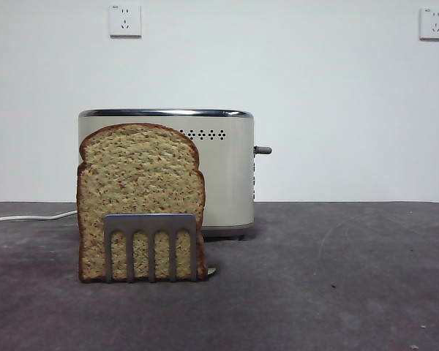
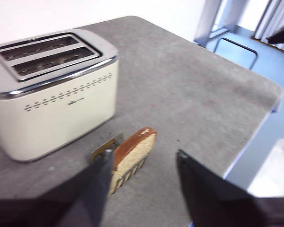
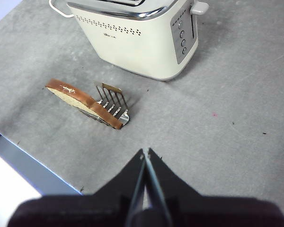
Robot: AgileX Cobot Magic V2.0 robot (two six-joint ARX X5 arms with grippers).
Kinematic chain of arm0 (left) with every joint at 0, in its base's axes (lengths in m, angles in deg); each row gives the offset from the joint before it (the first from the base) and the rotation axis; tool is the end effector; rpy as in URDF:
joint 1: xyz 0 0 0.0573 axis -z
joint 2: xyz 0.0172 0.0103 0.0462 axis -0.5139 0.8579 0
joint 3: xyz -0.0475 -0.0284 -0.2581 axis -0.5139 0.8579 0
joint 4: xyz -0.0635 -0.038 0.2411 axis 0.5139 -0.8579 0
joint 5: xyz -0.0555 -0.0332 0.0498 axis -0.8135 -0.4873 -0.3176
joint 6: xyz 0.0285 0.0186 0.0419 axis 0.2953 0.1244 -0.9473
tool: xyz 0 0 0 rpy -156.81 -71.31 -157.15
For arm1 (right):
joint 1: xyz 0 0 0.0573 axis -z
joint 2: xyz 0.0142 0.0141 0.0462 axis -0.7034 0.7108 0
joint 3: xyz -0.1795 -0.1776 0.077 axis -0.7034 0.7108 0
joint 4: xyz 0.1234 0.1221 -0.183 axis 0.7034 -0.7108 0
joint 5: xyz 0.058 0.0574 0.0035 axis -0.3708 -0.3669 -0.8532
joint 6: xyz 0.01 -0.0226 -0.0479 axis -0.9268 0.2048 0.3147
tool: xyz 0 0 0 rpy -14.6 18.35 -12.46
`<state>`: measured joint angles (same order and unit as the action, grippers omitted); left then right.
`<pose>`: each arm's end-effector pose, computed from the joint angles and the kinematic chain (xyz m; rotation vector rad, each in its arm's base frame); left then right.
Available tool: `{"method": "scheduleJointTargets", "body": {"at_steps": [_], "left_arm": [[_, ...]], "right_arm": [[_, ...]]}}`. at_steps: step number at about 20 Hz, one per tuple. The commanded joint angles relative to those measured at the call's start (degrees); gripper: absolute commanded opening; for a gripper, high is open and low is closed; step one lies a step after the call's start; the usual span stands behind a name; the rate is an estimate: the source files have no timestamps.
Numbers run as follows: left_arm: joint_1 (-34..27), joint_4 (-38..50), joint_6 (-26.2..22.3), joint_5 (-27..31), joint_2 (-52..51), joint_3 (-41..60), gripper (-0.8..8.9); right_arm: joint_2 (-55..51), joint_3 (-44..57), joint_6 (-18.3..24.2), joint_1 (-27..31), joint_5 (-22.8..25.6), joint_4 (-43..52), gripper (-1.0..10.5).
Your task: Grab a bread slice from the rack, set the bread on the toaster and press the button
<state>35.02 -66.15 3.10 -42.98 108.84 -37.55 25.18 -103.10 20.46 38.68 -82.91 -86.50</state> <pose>0.0753 -0.0241 0.3432 0.0409 0.4061 -0.8076 0.1086 0.0261 0.3524 0.0006 0.6439 0.6552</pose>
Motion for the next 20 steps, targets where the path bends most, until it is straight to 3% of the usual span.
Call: {"method": "scheduleJointTargets", "body": {"at_steps": [1, 12, 20], "left_arm": [[3.37, 0.31, -5.05, 0.48, 2.78, -0.15, 6.32], [25.53, 0.33, -21.20, 23.08, 27.15, -14.62, 6.28], [33.90, 1.70, -28.59, 29.90, 43.89, -16.39, 6.27]], "right_arm": [[-0.04, -0.15, 0.72, -0.11, -0.11, 0.13, -0.1], [0.66, -0.13, 0.92, -0.11, -0.07, 0.13, -0.1], [1.03, -0.15, 0.94, -0.11, -0.07, 0.13, -0.1]]}}
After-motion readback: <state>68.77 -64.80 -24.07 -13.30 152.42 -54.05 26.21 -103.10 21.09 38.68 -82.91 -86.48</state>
